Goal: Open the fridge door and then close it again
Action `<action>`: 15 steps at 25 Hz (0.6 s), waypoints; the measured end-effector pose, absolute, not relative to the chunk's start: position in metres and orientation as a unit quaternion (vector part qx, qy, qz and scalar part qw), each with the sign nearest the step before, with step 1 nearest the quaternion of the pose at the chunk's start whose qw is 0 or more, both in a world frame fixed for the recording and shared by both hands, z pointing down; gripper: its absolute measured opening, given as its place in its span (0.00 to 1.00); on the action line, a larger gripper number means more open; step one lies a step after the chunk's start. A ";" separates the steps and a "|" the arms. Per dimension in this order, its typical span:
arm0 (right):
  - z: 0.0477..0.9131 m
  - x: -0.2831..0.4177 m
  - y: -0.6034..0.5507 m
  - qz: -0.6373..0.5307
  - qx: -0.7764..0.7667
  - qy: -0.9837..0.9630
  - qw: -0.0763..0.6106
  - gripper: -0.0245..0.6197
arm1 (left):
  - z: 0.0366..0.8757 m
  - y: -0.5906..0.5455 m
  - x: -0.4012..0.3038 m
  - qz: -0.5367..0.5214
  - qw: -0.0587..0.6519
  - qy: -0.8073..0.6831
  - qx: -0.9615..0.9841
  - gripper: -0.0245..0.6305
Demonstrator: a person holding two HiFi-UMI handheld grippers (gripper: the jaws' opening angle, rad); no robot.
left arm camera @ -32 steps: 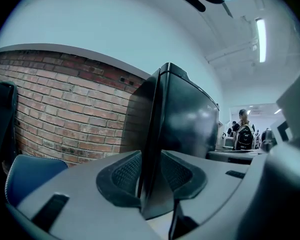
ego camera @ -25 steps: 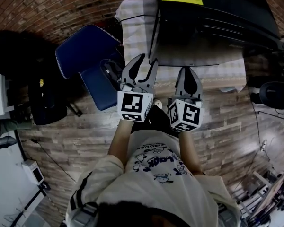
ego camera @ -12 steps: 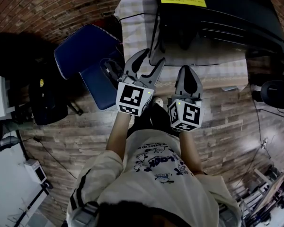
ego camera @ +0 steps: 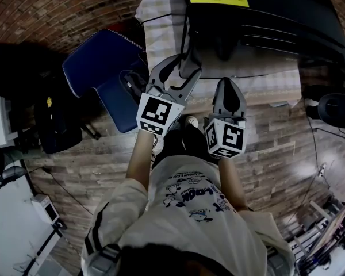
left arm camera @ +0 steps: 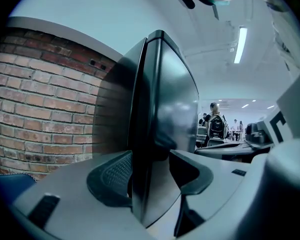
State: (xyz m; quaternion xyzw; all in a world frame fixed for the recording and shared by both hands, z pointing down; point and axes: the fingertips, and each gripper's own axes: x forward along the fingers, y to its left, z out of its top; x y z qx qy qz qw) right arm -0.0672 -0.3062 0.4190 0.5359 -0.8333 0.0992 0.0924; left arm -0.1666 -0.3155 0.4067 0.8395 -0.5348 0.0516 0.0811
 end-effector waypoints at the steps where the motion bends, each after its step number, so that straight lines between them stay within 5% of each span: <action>1: 0.419 -0.067 -0.307 0.099 0.536 -0.833 0.093 0.09 | 0.407 -0.317 -0.166 0.052 0.080 -0.533 0.841 0.38; 15: 0.424 -0.062 -0.309 0.103 0.536 -0.833 0.096 0.09 | 0.409 -0.318 -0.167 0.054 0.082 -0.509 0.855 0.37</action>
